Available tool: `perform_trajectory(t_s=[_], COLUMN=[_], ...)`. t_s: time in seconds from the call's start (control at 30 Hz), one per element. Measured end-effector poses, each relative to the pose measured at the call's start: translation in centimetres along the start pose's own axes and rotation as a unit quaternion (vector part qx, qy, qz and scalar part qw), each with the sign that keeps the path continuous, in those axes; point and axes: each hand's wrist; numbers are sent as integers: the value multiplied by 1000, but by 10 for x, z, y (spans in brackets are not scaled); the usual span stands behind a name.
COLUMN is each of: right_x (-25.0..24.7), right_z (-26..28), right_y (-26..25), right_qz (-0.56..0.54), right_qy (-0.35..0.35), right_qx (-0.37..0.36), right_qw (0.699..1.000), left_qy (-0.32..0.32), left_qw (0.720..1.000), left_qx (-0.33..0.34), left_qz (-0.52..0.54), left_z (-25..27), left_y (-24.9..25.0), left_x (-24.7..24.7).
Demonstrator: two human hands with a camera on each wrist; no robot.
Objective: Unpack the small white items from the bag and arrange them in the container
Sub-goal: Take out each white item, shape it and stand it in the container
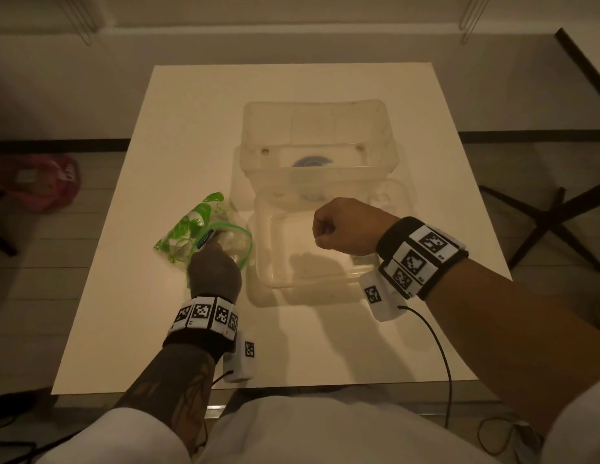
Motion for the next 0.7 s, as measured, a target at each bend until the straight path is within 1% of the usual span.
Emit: perform_trajectory(t_s=[0.07,0.13,0.27,0.33,0.4,0.43,0.53,0.57,0.7], right_x=[0,1,0,0,0,0,1,1,1], right_z=[1,2,4,5,5,5,4,4,5], right_y=[0,1,0,0,0,0,-1,-2,-2], right_qz=[1,2,4,4,8,10,16,14,12], right_qy=[-4,-6,-14,-19,-18,-17,-19,-20,-21], right_qx=[-1,-3,-9,-11,-8,-8,-11,-12,-11], right_qw=[1000,1000,1000,1000,1000,1000,1000,1000,1000], left_qy=[14,29,67,69,50,31,-39,-51,-57], left_qw=[1000,999,996,996,998,999,997,996,997], left_qx=[9,34,59,53,29,27,58,52,2], left_qz=[-3,-3,25,29,29,20,-42,-51,-57], left_z=[-1,-1,0,0,-1,-2,-5,-7,-8], left_y=[0,-1,-3,-2,-3,-4,-9,-10,-9], left_x=[-3,-5,-8,-11,-12,-11,-2,-1,-2])
Point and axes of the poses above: each hand's wrist, its own z-axis away from the middle knuckle, its own x-axis out of the palm, y = z × x, and after that the axes turned 12 degrees about y, right-handed
